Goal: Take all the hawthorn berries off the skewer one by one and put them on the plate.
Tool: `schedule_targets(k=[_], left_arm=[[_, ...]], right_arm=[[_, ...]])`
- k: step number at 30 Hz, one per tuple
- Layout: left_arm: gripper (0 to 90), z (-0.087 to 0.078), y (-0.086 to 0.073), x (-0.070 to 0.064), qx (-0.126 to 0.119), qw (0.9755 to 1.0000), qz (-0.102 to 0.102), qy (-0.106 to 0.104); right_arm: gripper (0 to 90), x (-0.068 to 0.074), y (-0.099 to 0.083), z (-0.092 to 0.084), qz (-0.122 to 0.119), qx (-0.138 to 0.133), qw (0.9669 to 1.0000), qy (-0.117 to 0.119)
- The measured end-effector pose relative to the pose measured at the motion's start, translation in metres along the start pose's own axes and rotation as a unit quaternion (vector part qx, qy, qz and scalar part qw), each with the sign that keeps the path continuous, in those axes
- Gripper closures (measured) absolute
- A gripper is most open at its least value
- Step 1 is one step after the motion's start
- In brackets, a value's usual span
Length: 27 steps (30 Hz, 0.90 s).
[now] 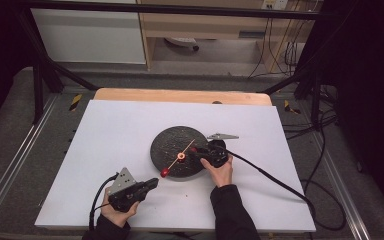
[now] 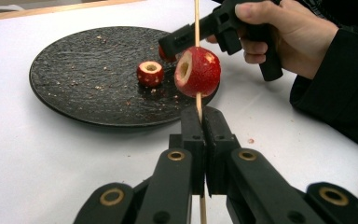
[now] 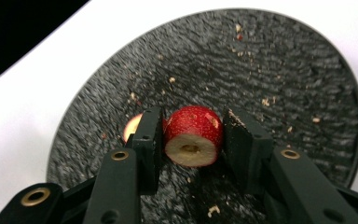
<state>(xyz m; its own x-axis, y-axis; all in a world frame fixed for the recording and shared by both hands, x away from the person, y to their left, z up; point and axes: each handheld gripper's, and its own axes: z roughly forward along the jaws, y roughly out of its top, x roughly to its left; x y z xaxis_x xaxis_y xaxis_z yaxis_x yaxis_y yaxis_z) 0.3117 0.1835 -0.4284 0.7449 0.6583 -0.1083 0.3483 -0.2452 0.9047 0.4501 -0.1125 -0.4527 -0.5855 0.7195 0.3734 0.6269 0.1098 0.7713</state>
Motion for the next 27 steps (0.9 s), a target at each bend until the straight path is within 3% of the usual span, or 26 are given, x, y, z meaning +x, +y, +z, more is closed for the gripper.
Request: schedule_targets(k=[8, 15, 27], left_arm=[[88.1, 0.001, 0.0, 0.0, 0.002, 1.0, -0.002, 0.0], [88.1, 0.001, 0.0, 0.001, 0.002, 1.0, -0.005, 0.001], [88.1, 0.002, 0.0, 0.0, 0.003, 1.0, -0.004, 0.002]], right_arm=[[55.2, 0.001, -0.003, 0.001, -0.007, 0.01, 0.9999, -0.003], [44.7, 0.009, 0.005, -0.017, -0.022, -0.01, 0.9997, 0.004], [12.1, 0.03, 0.012, -0.053, -0.03, -0.045, 0.9973, 0.048]])
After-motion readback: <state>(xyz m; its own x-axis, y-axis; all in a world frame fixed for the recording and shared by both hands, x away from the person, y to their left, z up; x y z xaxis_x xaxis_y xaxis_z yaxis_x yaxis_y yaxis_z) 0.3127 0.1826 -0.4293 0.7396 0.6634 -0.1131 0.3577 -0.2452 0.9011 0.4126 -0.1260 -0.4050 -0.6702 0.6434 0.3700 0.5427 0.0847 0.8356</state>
